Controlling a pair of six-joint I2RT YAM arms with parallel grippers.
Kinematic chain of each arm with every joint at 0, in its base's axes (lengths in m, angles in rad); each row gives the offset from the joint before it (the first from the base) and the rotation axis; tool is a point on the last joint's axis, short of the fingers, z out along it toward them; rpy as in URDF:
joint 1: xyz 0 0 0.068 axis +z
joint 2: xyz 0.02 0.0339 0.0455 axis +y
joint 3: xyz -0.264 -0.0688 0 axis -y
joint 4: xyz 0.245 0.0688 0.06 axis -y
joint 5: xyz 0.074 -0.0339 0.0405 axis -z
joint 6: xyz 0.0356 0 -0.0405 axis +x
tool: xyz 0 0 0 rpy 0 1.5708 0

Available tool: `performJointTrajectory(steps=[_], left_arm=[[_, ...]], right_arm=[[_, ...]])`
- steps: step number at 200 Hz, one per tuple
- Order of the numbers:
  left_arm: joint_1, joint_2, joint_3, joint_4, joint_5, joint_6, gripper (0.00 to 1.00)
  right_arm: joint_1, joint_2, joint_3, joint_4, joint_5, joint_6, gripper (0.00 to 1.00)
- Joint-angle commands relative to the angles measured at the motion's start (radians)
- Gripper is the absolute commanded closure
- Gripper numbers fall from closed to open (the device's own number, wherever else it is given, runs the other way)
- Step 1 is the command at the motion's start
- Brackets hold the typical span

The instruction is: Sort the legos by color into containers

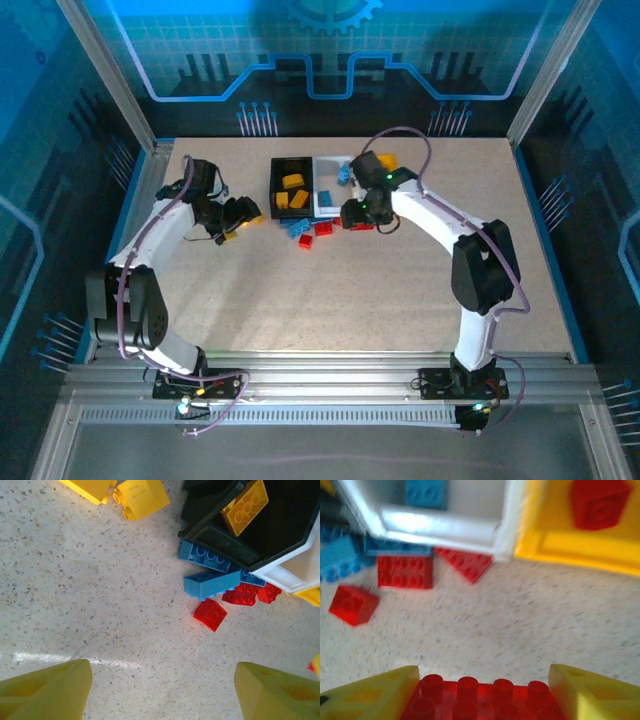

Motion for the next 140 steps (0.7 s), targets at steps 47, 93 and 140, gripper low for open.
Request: performJointTrajectory(steps=[47,93,140], left_arm=[[0.026,0.064,0.043,-0.079,-0.028,0.064,0.23],[0.071,0.103,0.094,-0.113,-0.013,0.077,0.22],[0.102,0.157,0.134,-0.117,0.014,0.078,0.22]], right_arm=[[-0.153,0.240,0.382,-0.077,-0.021,0.024,0.43],[-0.188,0.400,0.550,-0.124,-0.018,0.047,0.42],[-0.211,0.452,0.622,-0.153,-0.014,0.069,0.30]])
